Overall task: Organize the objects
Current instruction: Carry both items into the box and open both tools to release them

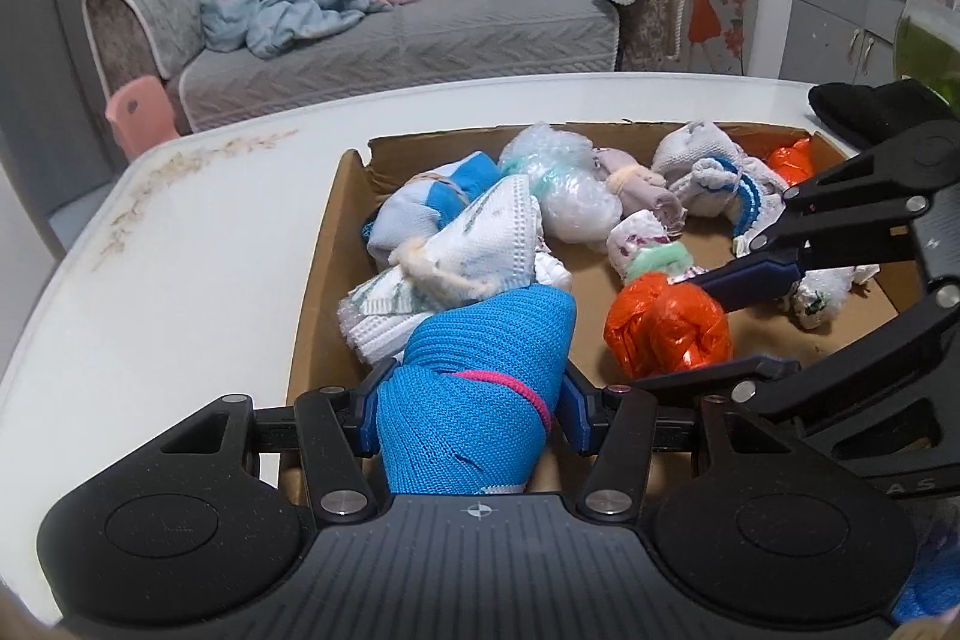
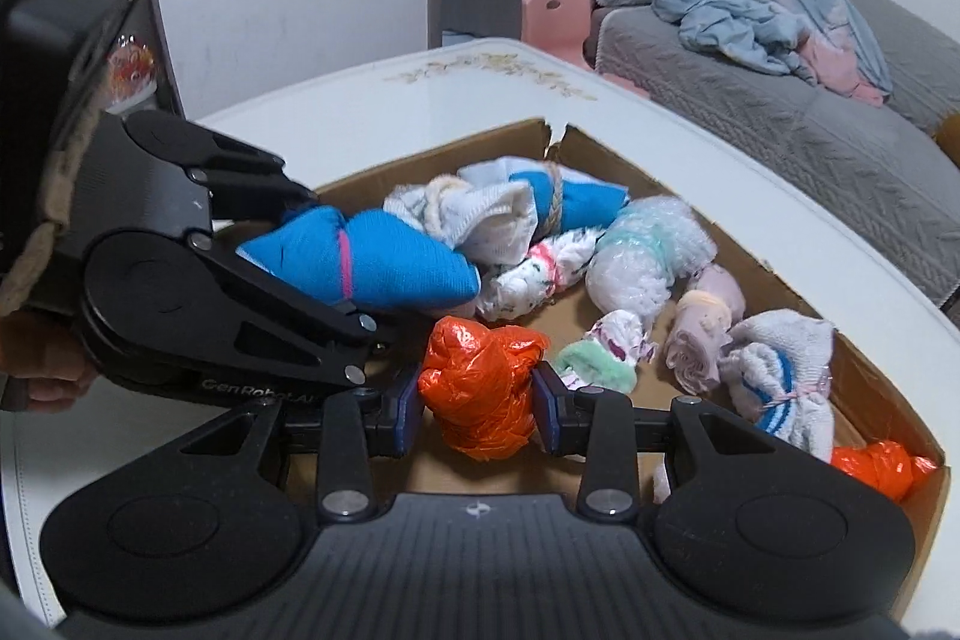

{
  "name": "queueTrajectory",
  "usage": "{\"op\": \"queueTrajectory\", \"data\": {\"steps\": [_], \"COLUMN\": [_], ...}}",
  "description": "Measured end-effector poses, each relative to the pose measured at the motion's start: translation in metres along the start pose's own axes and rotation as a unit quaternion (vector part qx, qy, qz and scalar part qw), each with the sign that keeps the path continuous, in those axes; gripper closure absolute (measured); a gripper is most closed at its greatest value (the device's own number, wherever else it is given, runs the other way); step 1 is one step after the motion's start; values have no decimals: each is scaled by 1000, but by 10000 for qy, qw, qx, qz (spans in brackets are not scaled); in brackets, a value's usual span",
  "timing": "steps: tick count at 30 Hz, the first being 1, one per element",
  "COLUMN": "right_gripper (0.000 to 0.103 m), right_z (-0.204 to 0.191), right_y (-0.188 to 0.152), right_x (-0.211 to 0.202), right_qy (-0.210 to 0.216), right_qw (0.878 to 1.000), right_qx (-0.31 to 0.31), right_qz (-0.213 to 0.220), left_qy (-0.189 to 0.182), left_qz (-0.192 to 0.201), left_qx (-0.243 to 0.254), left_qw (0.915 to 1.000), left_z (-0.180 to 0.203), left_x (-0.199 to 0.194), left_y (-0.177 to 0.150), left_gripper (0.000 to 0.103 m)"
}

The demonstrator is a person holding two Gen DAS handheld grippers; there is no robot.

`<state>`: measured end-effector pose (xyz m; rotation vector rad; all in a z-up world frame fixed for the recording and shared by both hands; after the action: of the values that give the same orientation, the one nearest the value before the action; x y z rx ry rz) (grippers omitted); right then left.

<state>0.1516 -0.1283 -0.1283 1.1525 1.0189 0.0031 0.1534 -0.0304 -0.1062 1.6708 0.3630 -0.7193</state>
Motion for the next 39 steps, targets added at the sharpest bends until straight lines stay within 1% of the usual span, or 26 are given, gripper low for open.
{"op": "queueTrajectory", "data": {"steps": [8,13,15,21,25,28,29,31,33,35,39], "right_gripper": [67,67,67,66,61,61,61,59,56,55,53], "right_z": [-4,-8,-9,-11,-11,-11,-11,-12,-13,-14,-21], "right_y": [-8,-7,-7,-5,-2,0,2,3,4,6,8], "right_x": [1,-1,-2,-2,-3,-4,-4,-4,-3,-3,-1], "right_qy": [102,121,136,115,95,119,140,120,143,133,133], "right_qw": [9994,9992,9993,9990,9989,9990,9991,9990,9990,9990,9985], "right_qx": [-273,-317,-295,-367,-391,-378,-364,-392,-379,-399,-501], "right_qz": [-182,-205,-197,-222,-224,-198,-190,-181,-169,-166,-172], "left_qy": [289,536,550,524,516,546,590,726,751,714,741], "left_qz": [-90,69,92,69,69,94,107,158,179,193,222], "left_qx": [561,854,960,1011,1022,1020,1024,1038,1007,909,897], "left_qw": [9980,9949,9938,9935,9934,9932,9929,9918,9919,9931,9930], "left_z": [9,10,11,11,11,10,9,6,1,-3,-5], "left_x": [3,-7,-11,-14,-17,-22,-24,-28,-31,-35,-40], "left_y": [-2,1,2,3,3,5,5,5,5,5,5], "left_gripper": [40,32,32,32,31,31,29,20,17,17,17]}}
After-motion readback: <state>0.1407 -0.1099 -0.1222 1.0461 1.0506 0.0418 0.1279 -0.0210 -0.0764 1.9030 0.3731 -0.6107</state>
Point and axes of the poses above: each gripper's, at about its wrist camera, not at the fingertips, and x roughly the way its jaws point, z to its right, y to its top, the point moved 4 cm from there along x, roughly the way its jaws point, and after that the axes turned 5 degrees about z, right-handed, at the moved point
